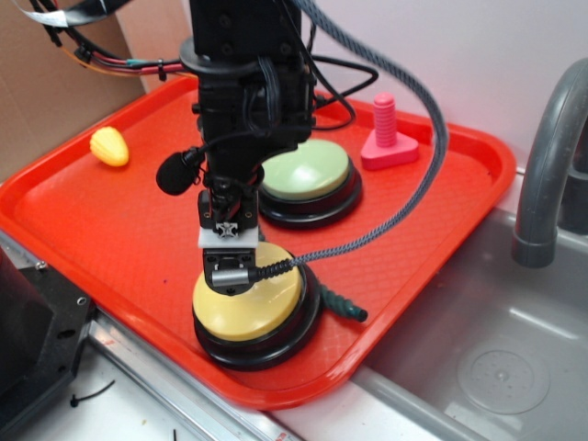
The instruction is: Push the yellow button.
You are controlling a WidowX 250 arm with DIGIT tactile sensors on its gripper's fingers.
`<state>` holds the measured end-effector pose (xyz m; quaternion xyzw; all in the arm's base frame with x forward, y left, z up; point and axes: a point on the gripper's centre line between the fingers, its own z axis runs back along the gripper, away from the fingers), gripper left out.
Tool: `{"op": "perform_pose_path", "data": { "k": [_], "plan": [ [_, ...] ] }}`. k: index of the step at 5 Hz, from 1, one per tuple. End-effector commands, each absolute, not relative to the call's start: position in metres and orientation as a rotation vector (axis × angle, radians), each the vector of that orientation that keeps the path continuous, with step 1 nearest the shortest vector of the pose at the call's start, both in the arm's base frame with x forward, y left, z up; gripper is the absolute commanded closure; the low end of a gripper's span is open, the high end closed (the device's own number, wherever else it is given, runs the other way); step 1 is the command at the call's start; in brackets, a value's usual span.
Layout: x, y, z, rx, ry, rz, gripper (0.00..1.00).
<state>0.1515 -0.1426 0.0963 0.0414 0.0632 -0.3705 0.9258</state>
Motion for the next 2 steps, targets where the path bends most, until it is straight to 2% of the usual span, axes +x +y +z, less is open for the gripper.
{"op": "perform_pose_path", "data": {
  "k": [1,2],
  "plan": [
    [0.128,-0.144,0.103,0.115,0.032,-0.741,0.0],
    [0.111,-0.144,0.069,0.141,0.008,-0.75,0.0]
  ]
}}
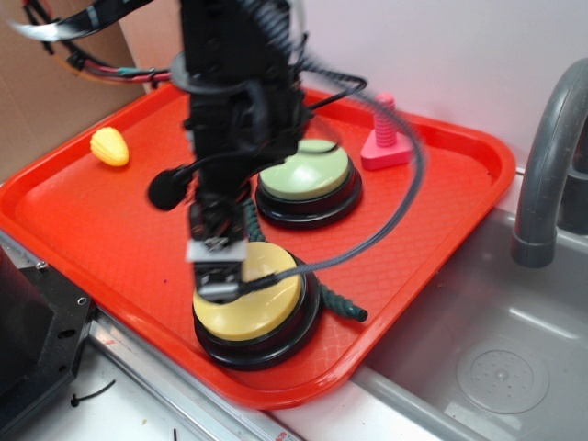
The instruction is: Push the yellow button.
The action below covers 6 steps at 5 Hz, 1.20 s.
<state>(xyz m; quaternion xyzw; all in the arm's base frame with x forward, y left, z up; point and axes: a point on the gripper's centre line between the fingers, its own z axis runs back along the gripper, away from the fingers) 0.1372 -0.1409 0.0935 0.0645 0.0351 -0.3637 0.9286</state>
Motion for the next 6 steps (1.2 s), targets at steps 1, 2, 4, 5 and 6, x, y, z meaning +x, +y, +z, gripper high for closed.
{"op": "perform_pose_path", "data": {
  "k": [1,2,4,5,6],
  "plan": [
    [0.108,-0.139,0.062,0.138,0.004,-0.751,0.0],
    [0.118,-0.137,0.042,0.093,0.049,-0.772,0.0],
    [0.137,-0.138,0.042,0.079,0.066,-0.783,0.0],
    [0.142,-0.142,0.062,0.093,0.046,-0.779,0.0],
    [0.146,-0.146,0.096,0.092,0.019,-0.769,0.0]
  ]
}}
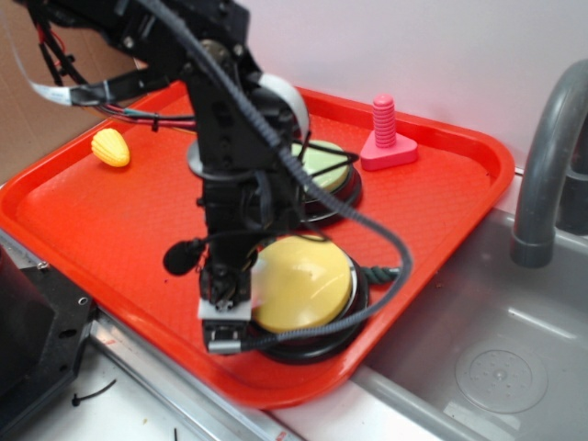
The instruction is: Push the yellow button.
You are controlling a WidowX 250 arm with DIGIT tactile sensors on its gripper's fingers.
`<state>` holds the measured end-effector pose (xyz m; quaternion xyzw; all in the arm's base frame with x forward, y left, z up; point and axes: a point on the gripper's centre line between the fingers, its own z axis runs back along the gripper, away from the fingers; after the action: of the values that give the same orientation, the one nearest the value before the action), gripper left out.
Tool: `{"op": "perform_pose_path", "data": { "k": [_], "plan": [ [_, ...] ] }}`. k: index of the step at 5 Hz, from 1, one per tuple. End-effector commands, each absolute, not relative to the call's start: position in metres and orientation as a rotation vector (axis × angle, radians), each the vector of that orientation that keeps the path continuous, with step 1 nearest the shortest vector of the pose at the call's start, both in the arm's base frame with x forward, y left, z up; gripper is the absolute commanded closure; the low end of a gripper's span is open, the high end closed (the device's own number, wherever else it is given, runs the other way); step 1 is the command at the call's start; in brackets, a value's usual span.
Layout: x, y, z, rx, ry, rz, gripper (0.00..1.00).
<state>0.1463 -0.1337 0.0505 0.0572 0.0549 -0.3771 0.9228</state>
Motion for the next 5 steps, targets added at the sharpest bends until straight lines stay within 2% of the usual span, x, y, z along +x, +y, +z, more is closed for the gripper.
{"op": "perform_pose_path", "data": {
  "k": [1,2,3,5],
  "plan": [
    [0.148,-0.147,0.109,0.107,0.003,-0.757,0.0],
    [0.15,-0.148,0.119,0.117,0.009,-0.737,0.0],
    [0.152,-0.146,0.124,0.096,0.039,-0.736,0.0],
    [0.151,-0.141,0.13,0.04,0.042,-0.704,0.0]
  ]
}}
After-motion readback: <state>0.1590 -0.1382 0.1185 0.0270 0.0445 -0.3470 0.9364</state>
